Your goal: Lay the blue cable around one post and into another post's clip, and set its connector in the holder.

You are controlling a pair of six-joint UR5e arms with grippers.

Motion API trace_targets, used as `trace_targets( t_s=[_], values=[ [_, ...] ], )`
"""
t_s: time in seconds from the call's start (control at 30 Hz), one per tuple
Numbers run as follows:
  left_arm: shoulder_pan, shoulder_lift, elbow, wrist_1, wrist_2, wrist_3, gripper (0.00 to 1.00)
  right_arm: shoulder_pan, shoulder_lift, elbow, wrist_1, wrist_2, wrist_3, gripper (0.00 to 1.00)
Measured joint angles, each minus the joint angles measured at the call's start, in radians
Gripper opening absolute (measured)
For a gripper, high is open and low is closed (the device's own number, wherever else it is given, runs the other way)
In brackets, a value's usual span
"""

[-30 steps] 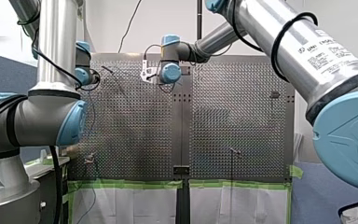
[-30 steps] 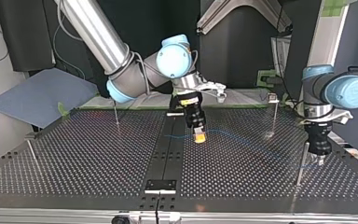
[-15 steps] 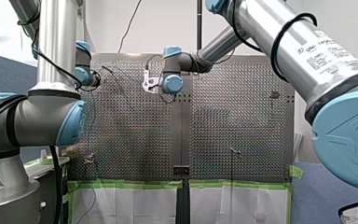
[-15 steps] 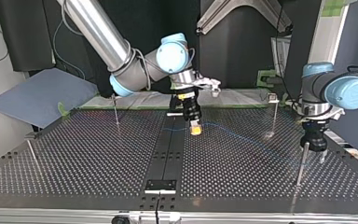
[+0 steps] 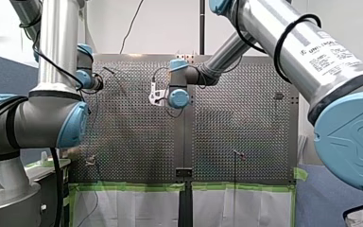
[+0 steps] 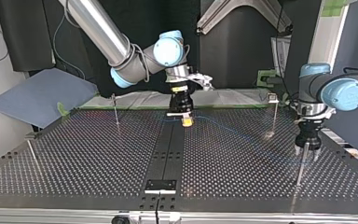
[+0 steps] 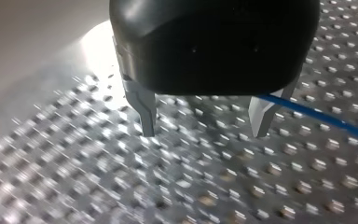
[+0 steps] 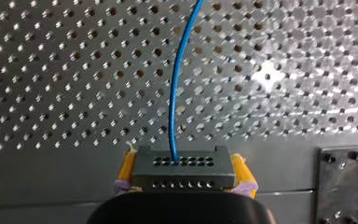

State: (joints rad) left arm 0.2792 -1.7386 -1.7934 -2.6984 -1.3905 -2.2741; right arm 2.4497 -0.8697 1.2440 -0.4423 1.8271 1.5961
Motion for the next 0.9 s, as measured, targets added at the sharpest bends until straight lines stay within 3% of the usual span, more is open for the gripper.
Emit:
trace_targets(
  t_s=[0.17,0.7,0.9],
  values=[
    [-0.005,-0.019,0.0,0.001,-0.004,-0.001,1.0,-0.016,0.001,0.048,-0.048,0.034,-0.012,0.0],
    [-0.006,-0.022,0.001,0.018,0.003,-0.025,1.0,-0.104,0.005,0.191,-0.191,0.094,0.021,0.0],
    [-0.008,-0.029,0.001,0.021,0.014,-0.041,1.0,-0.132,0.009,0.243,-0.244,0.123,0.022,0.0]
  ],
)
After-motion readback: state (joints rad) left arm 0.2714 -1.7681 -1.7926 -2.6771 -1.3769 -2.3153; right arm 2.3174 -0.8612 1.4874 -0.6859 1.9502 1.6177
